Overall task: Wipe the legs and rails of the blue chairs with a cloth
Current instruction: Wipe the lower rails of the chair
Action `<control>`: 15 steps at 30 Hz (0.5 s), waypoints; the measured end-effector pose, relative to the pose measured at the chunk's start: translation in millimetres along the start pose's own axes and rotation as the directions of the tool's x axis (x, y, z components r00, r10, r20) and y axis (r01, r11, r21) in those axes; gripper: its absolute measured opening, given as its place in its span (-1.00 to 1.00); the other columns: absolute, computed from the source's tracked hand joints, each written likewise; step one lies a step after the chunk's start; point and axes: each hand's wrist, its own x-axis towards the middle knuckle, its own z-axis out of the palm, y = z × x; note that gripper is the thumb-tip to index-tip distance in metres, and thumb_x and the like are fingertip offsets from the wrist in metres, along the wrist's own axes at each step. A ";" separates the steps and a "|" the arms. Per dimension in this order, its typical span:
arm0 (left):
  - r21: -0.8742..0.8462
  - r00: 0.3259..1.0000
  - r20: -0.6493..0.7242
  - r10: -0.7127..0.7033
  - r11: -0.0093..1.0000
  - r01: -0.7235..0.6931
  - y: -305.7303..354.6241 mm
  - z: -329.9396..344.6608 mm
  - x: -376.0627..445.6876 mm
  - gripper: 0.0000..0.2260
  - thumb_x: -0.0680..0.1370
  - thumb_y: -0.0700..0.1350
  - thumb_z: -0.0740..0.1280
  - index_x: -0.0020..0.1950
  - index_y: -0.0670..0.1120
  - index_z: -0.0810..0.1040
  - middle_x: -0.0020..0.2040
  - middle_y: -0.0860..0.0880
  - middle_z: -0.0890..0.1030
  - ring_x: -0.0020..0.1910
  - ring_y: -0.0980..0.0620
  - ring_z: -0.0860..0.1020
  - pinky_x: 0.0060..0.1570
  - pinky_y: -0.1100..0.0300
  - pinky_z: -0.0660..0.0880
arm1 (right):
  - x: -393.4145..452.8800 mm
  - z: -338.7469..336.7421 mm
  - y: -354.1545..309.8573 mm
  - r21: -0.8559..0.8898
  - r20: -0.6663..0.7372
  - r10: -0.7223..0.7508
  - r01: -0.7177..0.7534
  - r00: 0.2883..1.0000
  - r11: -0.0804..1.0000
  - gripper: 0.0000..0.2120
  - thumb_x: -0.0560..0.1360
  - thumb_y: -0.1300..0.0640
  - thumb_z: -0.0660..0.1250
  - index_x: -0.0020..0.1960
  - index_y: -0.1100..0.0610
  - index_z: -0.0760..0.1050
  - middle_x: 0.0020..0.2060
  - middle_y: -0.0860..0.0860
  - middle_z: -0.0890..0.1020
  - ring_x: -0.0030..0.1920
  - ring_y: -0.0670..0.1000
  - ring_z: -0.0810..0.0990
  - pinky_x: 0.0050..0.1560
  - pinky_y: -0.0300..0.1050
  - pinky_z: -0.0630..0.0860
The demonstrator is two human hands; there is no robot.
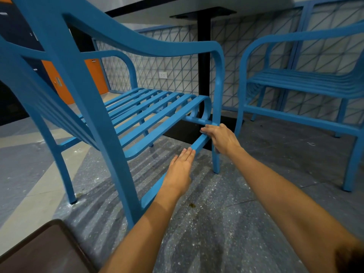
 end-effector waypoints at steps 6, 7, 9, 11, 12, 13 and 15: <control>0.010 1.000 -0.003 -0.008 1.000 0.008 0.8 2.4 -1.0 -0.25 0.51 -0.41 0.24 0.59 -0.09 -0.05 0.60 0.00 -0.02 0.57 0.07 -0.07 0.52 0.13 -0.12 | -29.8 16.1 -5.4 -0.066 -0.030 -0.174 0.172 0.984 0.983 -0.60 0.61 0.18 0.17 0.42 -0.07 0.37 0.37 -0.09 0.46 0.00 0.01 0.43 -0.03 -0.07 0.52; 0.015 1.000 -0.005 -0.010 1.000 0.010 0.6 2.9 -0.8 -0.25 0.51 -0.40 0.25 0.59 -0.09 -0.05 0.60 0.00 -0.02 0.57 0.07 -0.07 0.52 0.12 -0.11 | -29.2 16.8 -3.9 -0.067 -0.034 -0.169 0.166 0.985 0.984 -0.60 0.61 0.17 0.17 0.42 -0.07 0.37 0.37 -0.09 0.46 -0.01 0.01 0.42 -0.03 -0.06 0.52; 0.018 1.000 -0.005 -0.011 1.000 0.011 -0.2 3.6 -0.1 -0.25 0.51 -0.41 0.25 0.59 -0.09 -0.05 0.60 0.01 -0.02 0.57 0.07 -0.07 0.53 0.11 -0.11 | -25.5 17.4 -1.8 -0.048 -0.035 -0.154 0.152 0.987 0.987 -0.61 0.62 0.18 0.17 0.42 -0.05 0.37 0.37 -0.07 0.47 0.01 0.02 0.44 -0.01 -0.04 0.52; 0.021 1.000 -0.004 -0.013 1.000 0.013 -0.8 4.4 1.2 -0.25 0.51 -0.41 0.25 0.59 -0.09 -0.06 0.60 0.01 -0.02 0.57 0.07 -0.07 0.53 0.11 -0.11 | -20.1 18.0 0.2 -0.016 -0.041 -0.132 0.131 0.990 0.991 -0.61 0.61 0.21 0.18 0.41 -0.02 0.40 0.36 -0.03 0.48 0.07 0.05 0.46 0.06 0.00 0.51; 0.024 1.000 -0.004 -0.013 1.000 0.013 -1.0 4.7 1.3 -0.25 0.51 -0.40 0.25 0.59 -0.09 -0.06 0.60 0.01 -0.02 0.57 0.07 -0.07 0.53 0.10 -0.11 | -16.9 18.2 1.5 -0.012 -0.044 -0.115 0.115 0.992 0.993 -0.61 0.61 0.23 0.18 0.40 -0.01 0.41 0.36 -0.02 0.48 0.10 0.07 0.46 0.10 0.01 0.50; 0.024 1.000 -0.006 -0.012 1.000 0.012 -1.2 4.9 1.5 -0.25 0.51 -0.39 0.26 0.59 -0.09 -0.06 0.60 0.01 -0.02 0.57 0.07 -0.07 0.53 0.10 -0.11 | -13.2 18.0 3.0 -0.021 -0.046 -0.098 0.097 0.994 0.995 -0.61 0.61 0.24 0.17 0.40 0.00 0.41 0.36 -0.01 0.49 0.13 0.08 0.46 0.14 0.01 0.49; 0.019 1.000 -0.009 -0.012 1.000 0.012 -1.9 6.0 1.7 -0.25 0.51 -0.37 0.28 0.59 -0.08 -0.04 0.60 0.01 0.00 0.57 0.07 -0.06 0.53 0.10 -0.10 | -5.0 16.9 5.7 -0.085 -0.035 -0.082 0.079 0.996 0.993 -0.59 0.61 0.25 0.15 0.42 0.01 0.39 0.37 -0.01 0.47 0.17 0.09 0.45 0.17 0.01 0.46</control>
